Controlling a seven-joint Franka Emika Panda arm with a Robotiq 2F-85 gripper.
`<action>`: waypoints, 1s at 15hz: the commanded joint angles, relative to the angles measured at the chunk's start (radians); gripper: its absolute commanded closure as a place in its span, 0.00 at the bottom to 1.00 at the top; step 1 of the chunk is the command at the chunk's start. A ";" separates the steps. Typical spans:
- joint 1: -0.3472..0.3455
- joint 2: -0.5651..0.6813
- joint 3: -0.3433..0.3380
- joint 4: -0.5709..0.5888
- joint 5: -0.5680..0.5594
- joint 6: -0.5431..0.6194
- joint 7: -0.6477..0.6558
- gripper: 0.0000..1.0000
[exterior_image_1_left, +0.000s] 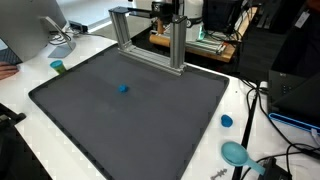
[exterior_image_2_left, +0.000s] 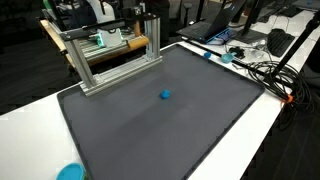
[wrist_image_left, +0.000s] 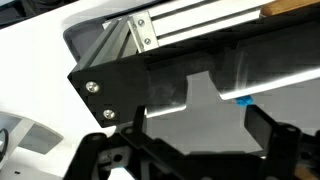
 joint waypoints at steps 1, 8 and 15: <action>-0.016 -0.055 0.055 0.010 -0.006 -0.081 0.032 0.00; 0.068 -0.195 0.173 0.056 0.039 -0.434 0.081 0.00; 0.156 -0.216 0.235 0.015 0.139 -0.457 0.196 0.00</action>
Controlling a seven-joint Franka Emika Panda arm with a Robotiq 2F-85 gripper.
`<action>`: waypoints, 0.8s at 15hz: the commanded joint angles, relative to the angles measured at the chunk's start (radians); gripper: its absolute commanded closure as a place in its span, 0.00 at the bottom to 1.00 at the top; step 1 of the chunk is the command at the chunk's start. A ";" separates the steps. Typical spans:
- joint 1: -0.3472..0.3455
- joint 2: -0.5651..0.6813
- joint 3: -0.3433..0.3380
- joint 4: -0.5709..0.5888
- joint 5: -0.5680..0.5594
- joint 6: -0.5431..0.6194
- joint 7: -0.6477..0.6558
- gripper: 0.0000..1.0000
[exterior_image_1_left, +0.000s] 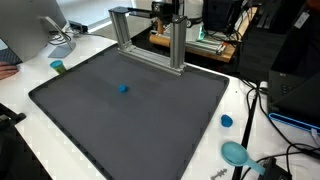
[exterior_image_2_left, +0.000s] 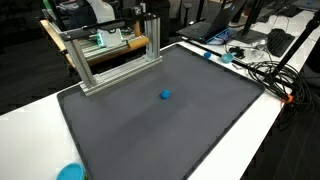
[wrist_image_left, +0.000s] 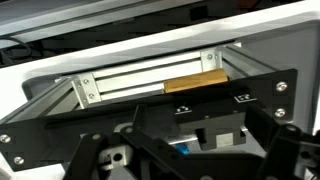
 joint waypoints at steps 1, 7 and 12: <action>0.010 -0.003 0.001 0.000 0.004 -0.002 0.011 0.00; 0.031 -0.019 0.006 -0.008 0.016 0.021 0.002 0.00; 0.060 0.004 0.075 -0.006 0.020 0.098 0.052 0.00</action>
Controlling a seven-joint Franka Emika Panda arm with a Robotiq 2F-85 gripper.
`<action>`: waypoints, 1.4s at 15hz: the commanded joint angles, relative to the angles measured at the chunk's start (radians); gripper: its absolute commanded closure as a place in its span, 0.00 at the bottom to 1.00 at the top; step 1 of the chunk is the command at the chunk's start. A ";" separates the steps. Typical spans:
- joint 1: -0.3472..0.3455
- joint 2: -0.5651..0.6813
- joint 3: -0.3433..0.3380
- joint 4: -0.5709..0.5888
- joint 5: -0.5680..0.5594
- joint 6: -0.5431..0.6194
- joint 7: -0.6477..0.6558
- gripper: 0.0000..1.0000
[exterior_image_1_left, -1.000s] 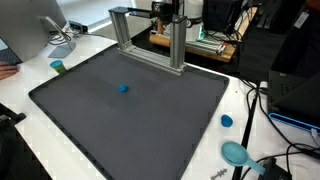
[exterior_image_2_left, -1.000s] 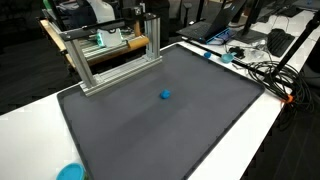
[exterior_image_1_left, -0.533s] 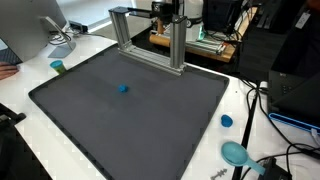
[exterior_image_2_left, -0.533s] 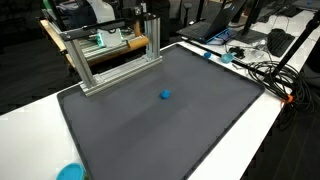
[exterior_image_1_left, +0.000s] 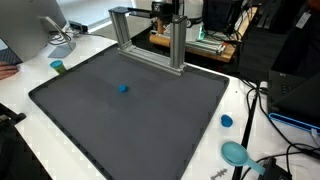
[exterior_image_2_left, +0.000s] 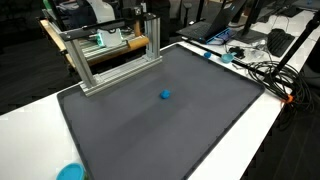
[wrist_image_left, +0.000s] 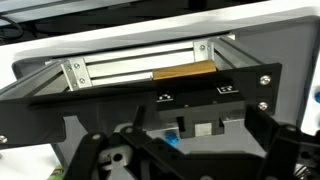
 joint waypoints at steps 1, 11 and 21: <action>0.026 0.036 0.050 0.008 0.021 0.056 0.062 0.00; 0.013 0.154 0.037 0.028 -0.001 0.111 0.086 0.00; 0.033 0.150 0.012 -0.014 0.015 0.182 0.035 0.00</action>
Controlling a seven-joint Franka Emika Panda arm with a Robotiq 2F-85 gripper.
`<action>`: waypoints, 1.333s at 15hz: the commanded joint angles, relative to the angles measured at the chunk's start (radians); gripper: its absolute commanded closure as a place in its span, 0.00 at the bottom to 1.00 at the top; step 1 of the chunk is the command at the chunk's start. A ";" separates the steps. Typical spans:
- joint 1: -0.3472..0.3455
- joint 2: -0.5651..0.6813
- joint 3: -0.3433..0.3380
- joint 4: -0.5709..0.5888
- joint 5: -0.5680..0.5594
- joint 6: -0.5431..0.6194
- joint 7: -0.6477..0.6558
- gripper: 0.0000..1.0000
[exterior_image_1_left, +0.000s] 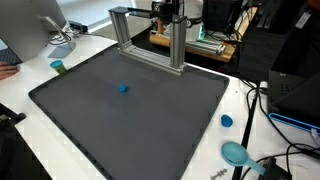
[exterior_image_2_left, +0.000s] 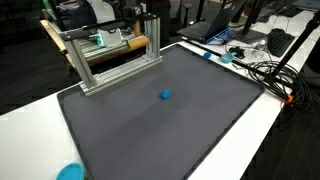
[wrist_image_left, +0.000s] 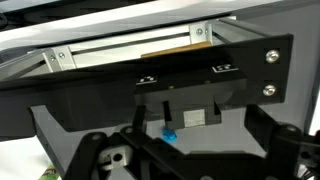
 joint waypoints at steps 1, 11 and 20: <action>0.022 -0.012 -0.028 -0.031 0.017 0.033 -0.047 0.00; 0.043 -0.040 -0.024 -0.048 0.007 0.042 -0.081 0.00; 0.032 0.009 -0.013 -0.050 -0.010 0.109 -0.066 0.00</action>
